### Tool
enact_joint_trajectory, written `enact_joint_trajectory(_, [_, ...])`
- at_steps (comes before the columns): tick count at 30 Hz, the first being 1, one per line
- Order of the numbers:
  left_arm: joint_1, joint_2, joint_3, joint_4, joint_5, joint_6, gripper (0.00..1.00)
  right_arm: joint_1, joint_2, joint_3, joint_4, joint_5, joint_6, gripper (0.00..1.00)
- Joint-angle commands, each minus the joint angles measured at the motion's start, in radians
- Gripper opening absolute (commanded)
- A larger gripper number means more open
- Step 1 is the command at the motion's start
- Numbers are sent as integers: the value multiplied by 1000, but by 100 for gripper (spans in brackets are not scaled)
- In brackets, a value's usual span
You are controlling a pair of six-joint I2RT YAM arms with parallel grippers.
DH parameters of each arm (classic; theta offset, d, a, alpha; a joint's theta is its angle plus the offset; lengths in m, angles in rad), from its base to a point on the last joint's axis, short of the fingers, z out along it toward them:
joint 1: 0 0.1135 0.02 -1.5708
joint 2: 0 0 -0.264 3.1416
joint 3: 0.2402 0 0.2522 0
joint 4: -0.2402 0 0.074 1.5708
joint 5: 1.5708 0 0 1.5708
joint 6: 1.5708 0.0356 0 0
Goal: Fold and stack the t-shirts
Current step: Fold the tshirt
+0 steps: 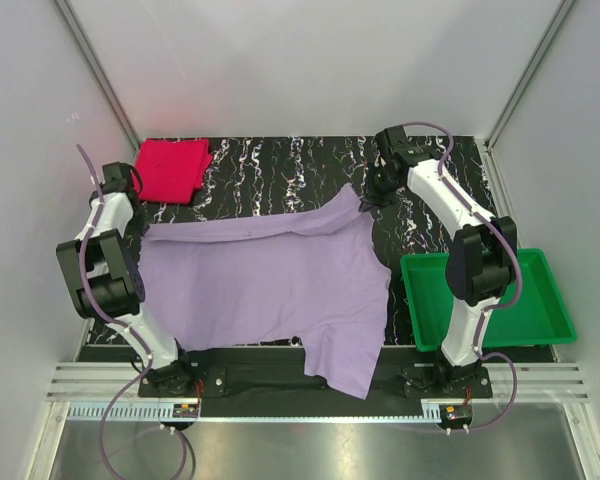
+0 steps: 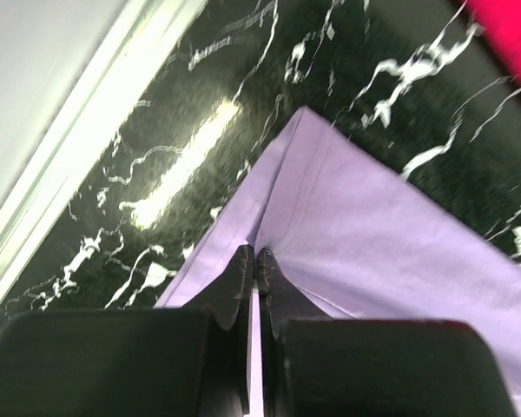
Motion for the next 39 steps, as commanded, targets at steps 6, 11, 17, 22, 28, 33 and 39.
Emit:
enact_joint_trajectory(6, [6, -50, -53, 5, -31, 36, 0, -5, -130, -103, -8, -2, 37, 0])
enact_joint_trajectory(11, [6, -36, -56, -5, -29, 26, 0, -4, -153, -148, 6, -5, 45, 0])
enact_joint_trajectory(17, [8, -19, -44, -24, -23, 1, 0, -5, -159, -126, -8, -29, 57, 0])
enact_joint_trajectory(22, [9, -15, -37, -22, -46, 4, 0, -5, -162, -123, -32, -69, 69, 0])
enact_joint_trajectory(28, [14, -16, -50, -18, -39, 3, 0, -5, -165, -140, -42, -98, 80, 0])
enact_joint_trajectory(33, [14, -5, -68, -11, -52, -2, 0, -4, -155, -221, -31, -77, 71, 0])
enact_joint_trajectory(39, [25, -5, -85, -11, -60, -13, 14, -5, -173, -280, -9, -68, 55, 5])
